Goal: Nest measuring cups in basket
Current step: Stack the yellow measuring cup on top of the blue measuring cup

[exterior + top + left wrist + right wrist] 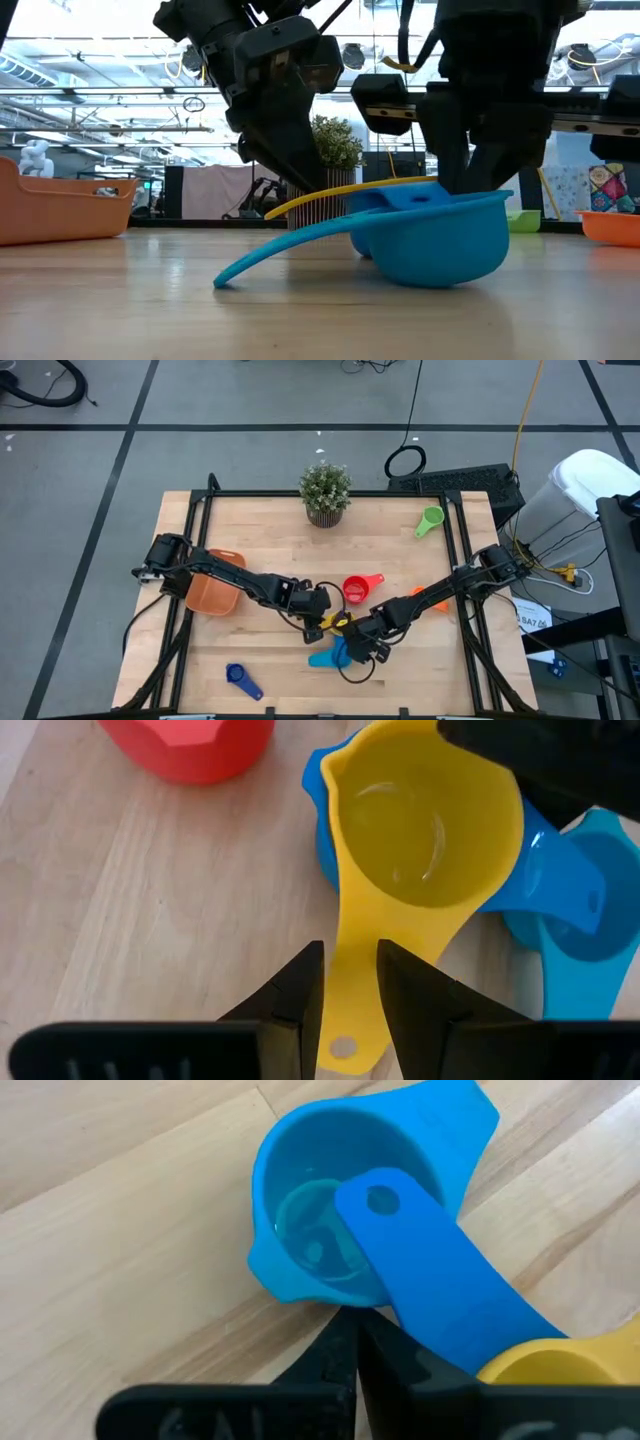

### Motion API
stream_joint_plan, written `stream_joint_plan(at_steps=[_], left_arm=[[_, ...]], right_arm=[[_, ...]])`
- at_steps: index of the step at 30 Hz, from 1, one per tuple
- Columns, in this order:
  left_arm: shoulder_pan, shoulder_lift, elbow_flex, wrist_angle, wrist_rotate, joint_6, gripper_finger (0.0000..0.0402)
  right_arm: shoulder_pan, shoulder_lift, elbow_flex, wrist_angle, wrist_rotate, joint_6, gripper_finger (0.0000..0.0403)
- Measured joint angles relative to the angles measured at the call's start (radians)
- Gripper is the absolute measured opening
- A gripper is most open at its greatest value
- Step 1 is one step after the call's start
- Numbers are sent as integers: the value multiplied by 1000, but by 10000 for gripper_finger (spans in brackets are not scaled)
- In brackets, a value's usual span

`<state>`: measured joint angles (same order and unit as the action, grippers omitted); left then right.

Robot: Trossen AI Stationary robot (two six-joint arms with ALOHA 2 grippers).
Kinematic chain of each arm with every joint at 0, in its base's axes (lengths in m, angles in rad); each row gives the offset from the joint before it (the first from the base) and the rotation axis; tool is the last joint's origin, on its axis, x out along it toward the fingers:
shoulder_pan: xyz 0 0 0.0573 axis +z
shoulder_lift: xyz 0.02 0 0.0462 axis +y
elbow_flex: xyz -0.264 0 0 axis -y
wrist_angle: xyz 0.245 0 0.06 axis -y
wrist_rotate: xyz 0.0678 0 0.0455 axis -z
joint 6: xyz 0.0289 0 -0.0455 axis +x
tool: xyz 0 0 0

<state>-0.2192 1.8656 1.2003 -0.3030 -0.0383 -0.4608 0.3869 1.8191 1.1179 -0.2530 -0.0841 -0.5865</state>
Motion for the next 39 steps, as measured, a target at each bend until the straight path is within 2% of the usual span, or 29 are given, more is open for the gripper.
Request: stream_joint_plan(at_steps=[8, 14, 26, 30, 33, 36, 39], left_arm=[[0, 0, 0, 6, -11, -16, 97], [27, -27, 0, -73, -127, 33, 97], [123, -60, -4, -98, -148, 183, 97], [186, -43, -64, -99, -135, 209, 97], [225, -46, -121, -7, -66, 209, 97], [234, -45, -155, 6, -2, 195, 97], [219, -47, -169, 45, 6, 193, 97]], right_arm=[[-8, 8, 0, 7, 0, 36, 0], [-8, 21, -1, 5, -25, 56, 0], [-8, 24, -2, 7, -24, 70, 0], [-8, 24, -2, 44, -24, 70, 0], [-8, 24, -2, 81, -25, 70, 0], [-12, 24, -2, 109, -25, 70, 0], [-25, 24, -2, 115, -25, 70, 0]])
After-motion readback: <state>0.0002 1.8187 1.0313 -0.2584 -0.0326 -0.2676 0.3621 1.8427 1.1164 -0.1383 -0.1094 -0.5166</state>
